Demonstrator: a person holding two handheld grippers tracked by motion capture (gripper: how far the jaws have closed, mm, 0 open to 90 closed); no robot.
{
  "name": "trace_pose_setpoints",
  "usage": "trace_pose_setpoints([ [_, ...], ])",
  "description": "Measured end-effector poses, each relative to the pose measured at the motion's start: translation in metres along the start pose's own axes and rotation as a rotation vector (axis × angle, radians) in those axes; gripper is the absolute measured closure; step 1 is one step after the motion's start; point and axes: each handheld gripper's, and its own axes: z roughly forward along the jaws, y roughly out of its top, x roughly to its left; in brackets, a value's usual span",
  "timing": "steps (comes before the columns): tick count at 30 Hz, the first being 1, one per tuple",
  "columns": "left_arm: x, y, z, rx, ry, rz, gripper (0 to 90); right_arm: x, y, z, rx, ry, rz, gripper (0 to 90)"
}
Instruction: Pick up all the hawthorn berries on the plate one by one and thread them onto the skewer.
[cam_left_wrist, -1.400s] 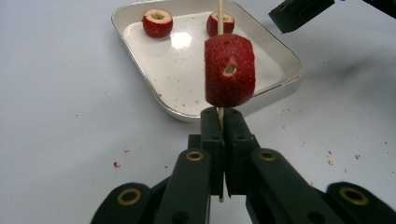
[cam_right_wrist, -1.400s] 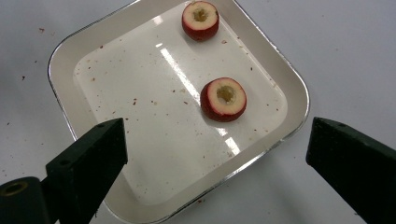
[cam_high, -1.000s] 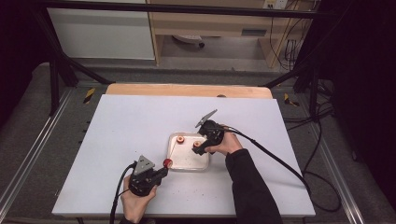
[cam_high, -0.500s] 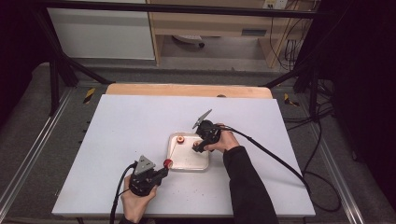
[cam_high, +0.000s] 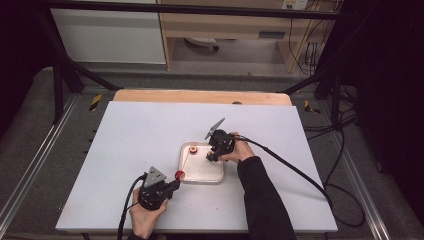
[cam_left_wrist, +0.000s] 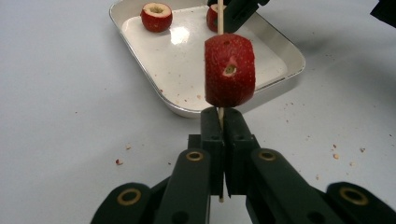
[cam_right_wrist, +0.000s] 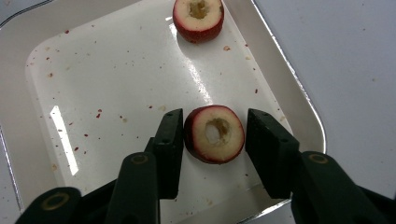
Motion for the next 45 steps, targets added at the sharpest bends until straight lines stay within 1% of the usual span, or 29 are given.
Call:
trace_pose_setpoints([
  [5, 0.0, 0.0, 0.0, 0.001, 0.001, 0.0, 88.1, 0.0, 0.0, 0.0, 0.01, 0.008, 0.013, 60.0],
  [6, 0.0, 0.0, 0.0, 0.0, 0.0, 0.0, 88.0, 0.0, 0.0, 0.0, 0.012, 0.008, 0.01, 60.1],
  [8, 0.0, 0.0, 0.0, -0.001, 0.0, -0.001, 88.1, 0.001, 0.0, -0.002, 0.01, 0.006, 0.022, 60.1],
  [10, 0.0, 0.0, 0.0, -0.001, 0.001, 0.0, 88.1, 0.001, 0.001, -0.004, -0.004, 0.004, 0.039, 60.2],
  [16, -0.002, 0.0, 0.0, -0.008, 0.002, -0.005, 88.1, 0.005, 0.003, -0.018, -0.069, -0.002, 0.143, 60.4],
  [19, -0.003, 0.0, 0.0, -0.009, 0.002, -0.006, 88.0, 0.01, 0.003, -0.027, -0.114, 0.0, 0.208, 60.4],
  [20, -0.003, 0.0, 0.0, -0.01, 0.001, -0.007, 88.1, 0.011, 0.002, -0.03, -0.136, 0.002, 0.228, 60.4],
  [21, -0.003, 0.0, 0.001, -0.023, 0.006, 0.007, 88.1, 0.012, 0.001, -0.033, -0.158, 0.008, 0.24, 60.4],
  [22, -0.004, 0.0, 0.0, -0.012, 0.001, -0.007, 88.0, 0.013, 0.0, -0.035, -0.177, 0.012, 0.256, 60.4],
  [23, -0.005, -0.001, 0.0, -0.012, 0.002, -0.008, 88.1, 0.015, -0.001, -0.037, -0.196, 0.014, 0.27, 60.4],
  [24, -0.004, 0.0, 0.0, -0.027, 0.005, 0.013, 88.1, 0.016, -0.003, -0.04, -0.223, 0.019, 0.287, 60.4],
  [25, -0.004, 0.0, 0.0, -0.03, 0.006, 0.012, 88.1, 0.018, -0.006, -0.042, -0.246, 0.028, 0.307, 60.4],
  [26, -0.005, 0.0, 0.0, -0.029, 0.002, 0.005, 88.1, 0.02, -0.008, -0.043, -0.263, 0.028, 0.322, 60.4],
  [27, -0.006, -0.001, -0.001, -0.016, 0.004, -0.008, 88.1, 0.021, -0.01, -0.045, -0.287, 0.028, 0.343, 60.4],
  [30, -0.007, 0.0, -0.002, -0.022, 0.002, -0.01, 88.1, 0.025, -0.018, -0.051, -0.349, 0.039, 0.391, 60.4],
  [33, -0.009, 0.0, -0.002, -0.025, 0.005, -0.008, 88.0, 0.028, -0.025, -0.055, -0.422, 0.055, 0.45, 60.5],
  [38, -0.016, -0.001, -0.001, -0.031, 0.001, -0.009, 88.1, 0.033, -0.037, -0.059, -0.551, 0.087, 0.541, 60.5],
  [43, -0.022, -0.002, 0.002, -0.039, 0.002, -0.014, 88.1, 0.04, -0.044, -0.057, -0.64, 0.112, 0.6, 60.4],
  [45, -0.024, -0.003, 0.004, -0.032, 0.004, -0.012, 88.1, 0.043, -0.046, -0.056, -0.658, 0.114, 0.615, 60.5],
])
